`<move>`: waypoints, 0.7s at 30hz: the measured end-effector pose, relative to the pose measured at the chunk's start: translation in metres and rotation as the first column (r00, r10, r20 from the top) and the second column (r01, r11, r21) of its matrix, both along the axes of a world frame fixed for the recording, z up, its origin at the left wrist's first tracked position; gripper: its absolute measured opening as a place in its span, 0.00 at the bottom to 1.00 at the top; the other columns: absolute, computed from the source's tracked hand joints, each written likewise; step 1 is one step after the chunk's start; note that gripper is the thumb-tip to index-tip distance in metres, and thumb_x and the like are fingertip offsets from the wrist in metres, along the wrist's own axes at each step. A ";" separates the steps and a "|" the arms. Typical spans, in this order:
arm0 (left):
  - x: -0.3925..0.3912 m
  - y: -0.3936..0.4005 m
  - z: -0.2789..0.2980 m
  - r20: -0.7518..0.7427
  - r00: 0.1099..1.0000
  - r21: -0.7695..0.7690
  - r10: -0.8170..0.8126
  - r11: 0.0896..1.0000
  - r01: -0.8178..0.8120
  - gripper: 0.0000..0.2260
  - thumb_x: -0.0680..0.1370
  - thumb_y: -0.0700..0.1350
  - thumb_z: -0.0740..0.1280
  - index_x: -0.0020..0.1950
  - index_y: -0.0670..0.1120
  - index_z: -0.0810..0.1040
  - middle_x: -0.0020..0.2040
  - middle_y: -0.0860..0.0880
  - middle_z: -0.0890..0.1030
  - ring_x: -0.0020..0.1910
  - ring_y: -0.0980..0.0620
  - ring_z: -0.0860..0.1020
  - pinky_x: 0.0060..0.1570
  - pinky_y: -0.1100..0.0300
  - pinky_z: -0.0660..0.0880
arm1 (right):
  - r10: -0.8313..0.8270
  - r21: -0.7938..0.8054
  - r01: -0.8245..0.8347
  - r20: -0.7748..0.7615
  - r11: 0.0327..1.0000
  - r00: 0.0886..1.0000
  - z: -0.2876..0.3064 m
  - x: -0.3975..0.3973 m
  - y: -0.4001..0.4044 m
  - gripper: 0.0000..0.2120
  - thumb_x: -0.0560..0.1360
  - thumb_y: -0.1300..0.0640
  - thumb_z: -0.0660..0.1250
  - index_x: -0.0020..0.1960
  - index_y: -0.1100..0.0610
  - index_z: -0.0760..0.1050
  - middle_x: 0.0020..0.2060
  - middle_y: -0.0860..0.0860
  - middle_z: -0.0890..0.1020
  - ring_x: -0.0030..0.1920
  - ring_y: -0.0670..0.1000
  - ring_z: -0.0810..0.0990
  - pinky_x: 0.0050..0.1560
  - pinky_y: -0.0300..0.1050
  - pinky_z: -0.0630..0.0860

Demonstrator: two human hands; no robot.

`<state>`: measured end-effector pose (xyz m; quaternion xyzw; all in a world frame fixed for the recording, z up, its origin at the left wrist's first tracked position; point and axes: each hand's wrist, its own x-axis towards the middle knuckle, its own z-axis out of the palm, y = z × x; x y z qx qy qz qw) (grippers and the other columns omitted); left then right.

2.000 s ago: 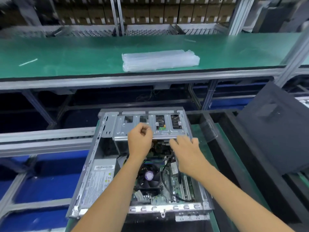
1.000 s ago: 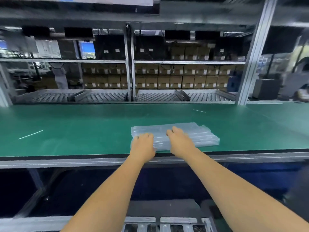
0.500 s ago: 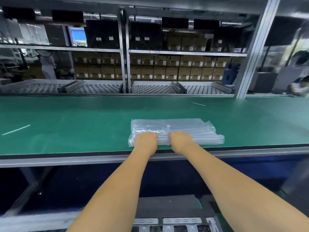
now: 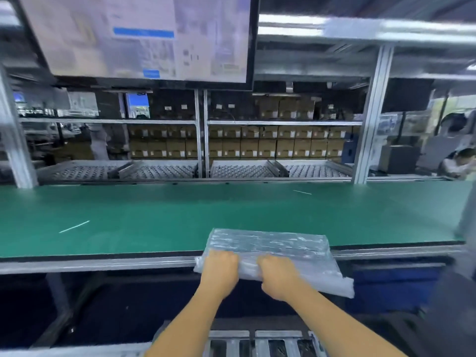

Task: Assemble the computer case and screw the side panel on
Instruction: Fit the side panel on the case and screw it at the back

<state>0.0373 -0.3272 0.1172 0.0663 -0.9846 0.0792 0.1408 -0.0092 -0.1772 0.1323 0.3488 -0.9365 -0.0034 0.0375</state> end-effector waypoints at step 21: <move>0.266 0.078 -0.069 0.395 0.919 0.343 0.006 0.927 -0.153 0.10 0.74 0.39 0.56 0.52 0.47 0.72 0.54 0.46 0.79 0.50 0.46 0.75 0.45 0.56 0.68 | 0.067 -0.200 0.010 0.376 0.980 0.924 -0.097 0.261 0.081 0.13 0.82 0.48 0.59 0.53 0.58 0.74 0.47 0.56 0.79 0.47 0.57 0.78 0.42 0.48 0.72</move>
